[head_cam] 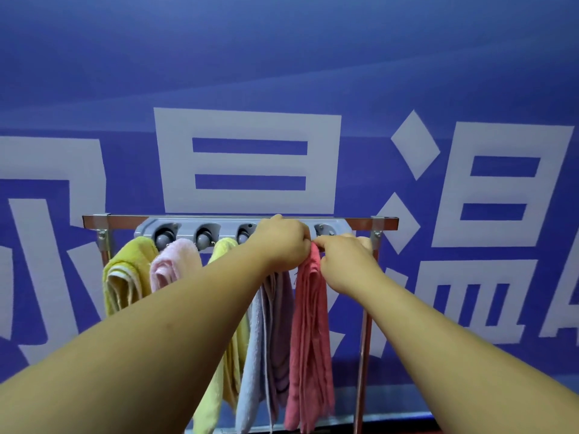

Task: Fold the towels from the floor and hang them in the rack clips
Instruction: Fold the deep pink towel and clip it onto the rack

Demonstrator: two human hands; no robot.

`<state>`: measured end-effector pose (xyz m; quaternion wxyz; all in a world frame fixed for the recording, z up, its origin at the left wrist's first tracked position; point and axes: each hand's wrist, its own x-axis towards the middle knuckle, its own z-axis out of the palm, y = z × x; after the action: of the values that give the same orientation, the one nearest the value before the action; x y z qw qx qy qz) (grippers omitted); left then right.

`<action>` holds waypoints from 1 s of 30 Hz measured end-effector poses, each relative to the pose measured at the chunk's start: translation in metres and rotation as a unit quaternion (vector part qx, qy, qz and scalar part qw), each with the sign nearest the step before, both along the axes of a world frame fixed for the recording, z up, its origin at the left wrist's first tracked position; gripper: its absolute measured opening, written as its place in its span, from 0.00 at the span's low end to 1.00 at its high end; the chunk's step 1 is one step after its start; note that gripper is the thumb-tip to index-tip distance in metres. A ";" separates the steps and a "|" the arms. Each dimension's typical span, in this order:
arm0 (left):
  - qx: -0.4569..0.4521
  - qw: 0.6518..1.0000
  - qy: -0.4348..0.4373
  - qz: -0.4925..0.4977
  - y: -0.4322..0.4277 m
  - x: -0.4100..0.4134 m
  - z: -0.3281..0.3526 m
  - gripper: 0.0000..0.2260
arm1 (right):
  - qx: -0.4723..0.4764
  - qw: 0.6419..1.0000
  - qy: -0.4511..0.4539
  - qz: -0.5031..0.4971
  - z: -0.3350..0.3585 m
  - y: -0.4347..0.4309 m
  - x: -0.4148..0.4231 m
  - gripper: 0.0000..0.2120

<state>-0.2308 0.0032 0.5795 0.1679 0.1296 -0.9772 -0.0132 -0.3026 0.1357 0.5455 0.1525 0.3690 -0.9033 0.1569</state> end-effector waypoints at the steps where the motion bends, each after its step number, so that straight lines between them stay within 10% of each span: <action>1: -0.005 1.000 -0.017 0.006 0.003 0.003 0.002 0.15 | 0.018 1.000 -0.002 -0.008 0.002 0.001 0.003 0.16; 11: -0.044 0.997 -0.042 0.040 0.017 0.073 0.038 0.28 | 0.026 0.999 0.032 -0.026 0.048 0.027 0.060 0.12; 30: -0.004 0.993 -0.048 0.112 0.067 0.298 0.047 0.45 | 0.102 0.995 0.010 0.004 0.064 0.106 0.254 0.35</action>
<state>0.0668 0.0700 0.6263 0.1215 0.2376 -0.9636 0.0163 -0.0486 0.2413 0.6100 0.1228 0.3880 -0.9114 0.0605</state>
